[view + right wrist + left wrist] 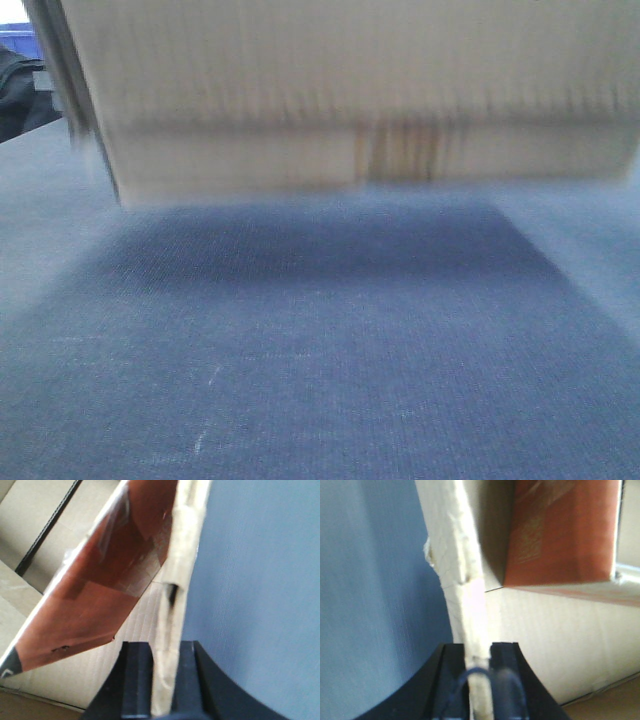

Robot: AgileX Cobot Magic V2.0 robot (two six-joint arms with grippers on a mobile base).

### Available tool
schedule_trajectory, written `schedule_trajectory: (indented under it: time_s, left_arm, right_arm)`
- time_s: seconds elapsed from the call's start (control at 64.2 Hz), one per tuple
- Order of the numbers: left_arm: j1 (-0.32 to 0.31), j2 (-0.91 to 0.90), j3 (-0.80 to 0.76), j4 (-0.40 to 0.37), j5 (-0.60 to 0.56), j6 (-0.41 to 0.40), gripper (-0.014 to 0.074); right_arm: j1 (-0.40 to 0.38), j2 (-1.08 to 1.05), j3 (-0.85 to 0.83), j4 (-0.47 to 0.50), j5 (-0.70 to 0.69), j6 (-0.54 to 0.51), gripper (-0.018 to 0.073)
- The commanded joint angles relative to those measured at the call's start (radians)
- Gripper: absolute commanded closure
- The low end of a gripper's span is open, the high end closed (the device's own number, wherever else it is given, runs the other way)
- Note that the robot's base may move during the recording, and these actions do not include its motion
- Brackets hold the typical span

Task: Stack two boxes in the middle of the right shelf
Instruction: 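Lift the stacked boxes off the table with both grippers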

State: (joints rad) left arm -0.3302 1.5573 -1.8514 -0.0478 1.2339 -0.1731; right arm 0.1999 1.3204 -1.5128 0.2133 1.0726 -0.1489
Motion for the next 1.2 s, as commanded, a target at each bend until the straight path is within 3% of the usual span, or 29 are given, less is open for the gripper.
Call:
schedule_trajectory:
  time_s: [0.0,0.218,1.183]
  left_arm:
    - [0.002,-0.058,-0.082,0.018,-0.013,0.004,0.0708]
    - [0.002,-0.085,-0.210,0.030,-0.013,0.004,0.0708]
    - [0.006,-0.083,-0.198,0.036,-0.039,0.004,0.0708]
  right_arm:
    - [-0.006,-0.046,-0.066,0.007,-0.032,-0.017,0.0713]
    - [-0.006,-0.072,-0.175,0.050,-0.032,-0.017,0.0713]
    - [-0.006,-0.074,-0.183,0.075,-0.034,-0.017,0.0713]
